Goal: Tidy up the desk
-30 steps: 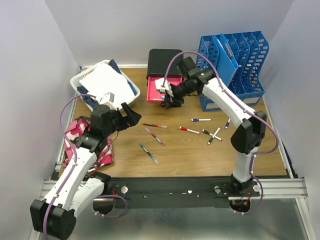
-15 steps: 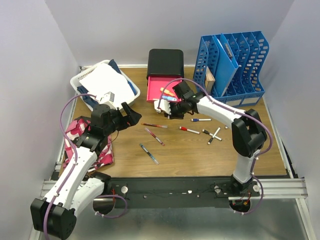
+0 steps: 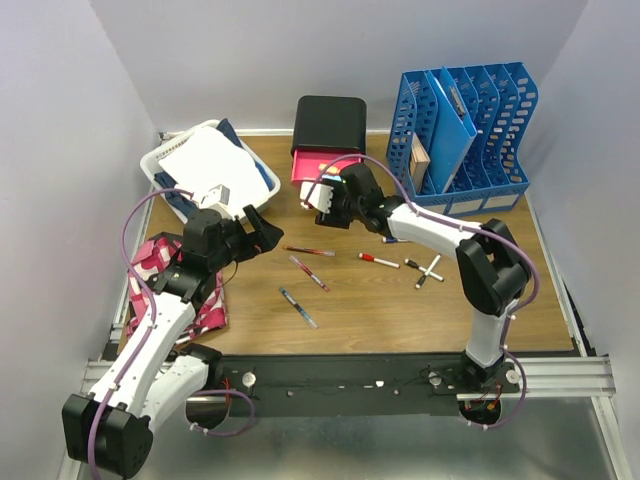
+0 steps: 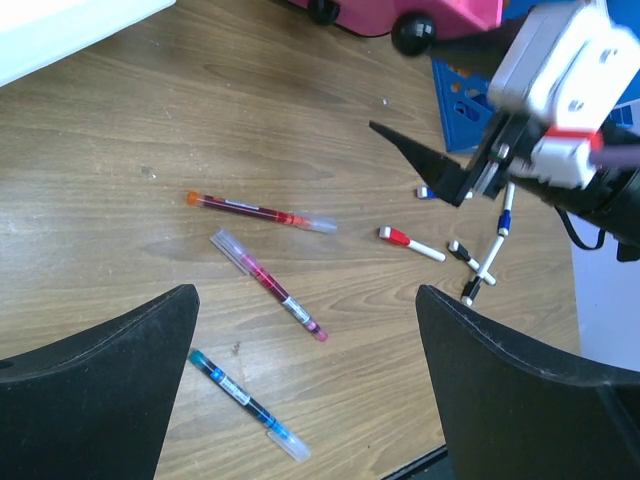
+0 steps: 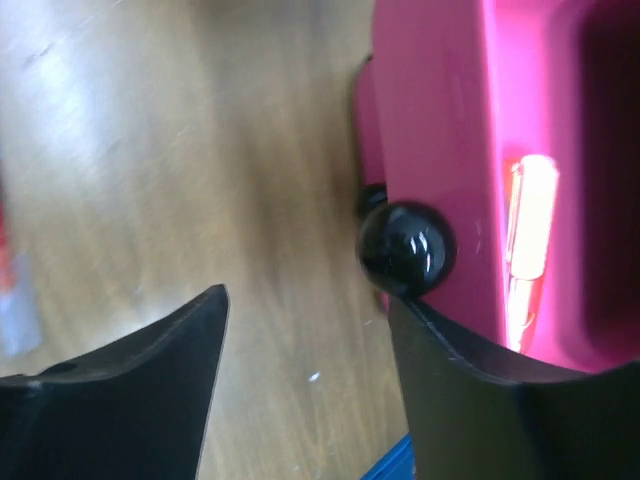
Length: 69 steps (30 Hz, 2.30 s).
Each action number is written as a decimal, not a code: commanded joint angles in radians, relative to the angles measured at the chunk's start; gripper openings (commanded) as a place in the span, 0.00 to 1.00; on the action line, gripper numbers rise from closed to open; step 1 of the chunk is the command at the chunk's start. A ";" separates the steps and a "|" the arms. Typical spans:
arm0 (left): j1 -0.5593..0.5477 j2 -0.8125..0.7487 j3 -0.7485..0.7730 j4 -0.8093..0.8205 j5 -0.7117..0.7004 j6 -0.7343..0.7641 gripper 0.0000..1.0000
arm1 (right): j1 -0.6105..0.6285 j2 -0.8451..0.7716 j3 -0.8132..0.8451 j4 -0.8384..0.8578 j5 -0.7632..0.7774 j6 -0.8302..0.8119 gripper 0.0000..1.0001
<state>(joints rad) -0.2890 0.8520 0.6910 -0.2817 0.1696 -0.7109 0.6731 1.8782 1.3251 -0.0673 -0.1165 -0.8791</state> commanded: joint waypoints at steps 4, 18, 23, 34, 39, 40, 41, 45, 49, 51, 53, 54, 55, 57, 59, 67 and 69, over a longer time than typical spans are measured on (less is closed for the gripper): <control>0.005 0.025 0.001 0.042 0.033 -0.009 0.99 | -0.027 0.093 0.169 0.070 0.075 0.075 0.85; 0.005 0.114 0.035 0.128 0.099 -0.039 0.99 | -0.087 0.096 0.298 -0.141 -0.144 0.161 0.93; 0.005 0.194 0.073 0.185 0.133 -0.059 0.99 | -0.118 0.030 0.304 -0.193 -0.221 0.293 0.93; -0.012 0.518 0.293 0.206 0.177 -0.074 0.98 | -0.236 -0.192 0.246 -0.404 -0.615 0.459 0.93; -0.032 0.685 0.393 0.245 0.197 -0.099 0.93 | -0.332 -0.264 0.178 -0.367 -0.705 0.581 0.93; -0.036 0.709 0.431 0.248 0.197 -0.101 0.93 | -0.349 -0.274 0.163 -0.359 -0.715 0.600 0.93; -0.042 0.734 0.452 0.249 0.196 -0.102 0.93 | -0.371 -0.293 0.149 -0.353 -0.721 0.624 0.93; -0.062 0.853 0.533 0.262 0.191 -0.114 0.89 | -0.395 -0.332 0.099 -0.356 -0.713 0.626 0.92; -0.073 0.920 0.590 0.257 0.150 -0.110 0.87 | -0.415 -0.361 0.062 -0.333 -0.715 0.654 0.92; -0.073 0.946 0.596 0.265 0.133 -0.111 0.87 | -0.429 -0.369 0.053 -0.322 -0.718 0.667 0.92; -0.073 0.963 0.598 0.276 0.114 -0.122 0.87 | -0.437 -0.373 0.039 -0.316 -0.719 0.675 0.92; -0.075 0.978 0.598 0.277 0.108 -0.127 0.86 | -0.438 -0.375 0.036 -0.315 -0.719 0.677 0.92; -0.075 0.986 0.604 0.298 0.104 -0.128 0.86 | -0.441 -0.375 0.034 -0.315 -0.726 0.675 0.92; -0.075 1.007 0.611 0.306 0.090 -0.140 0.86 | -0.445 -0.378 0.026 -0.313 -0.730 0.675 0.92; -0.075 1.021 0.622 0.312 0.085 -0.145 0.86 | -0.445 -0.378 0.019 -0.312 -0.736 0.678 0.92; -0.076 1.078 0.665 0.328 0.047 -0.165 0.85 | -0.449 -0.376 0.006 -0.305 -0.747 0.683 0.92; -0.076 1.090 0.674 0.329 0.044 -0.170 0.84 | -0.449 -0.378 0.005 -0.307 -0.749 0.686 0.92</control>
<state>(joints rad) -0.3622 1.9068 1.3178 0.0139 0.2588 -0.8661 0.2329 1.5249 1.3415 -0.3904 -0.8310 -0.2092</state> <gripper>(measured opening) 0.849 0.921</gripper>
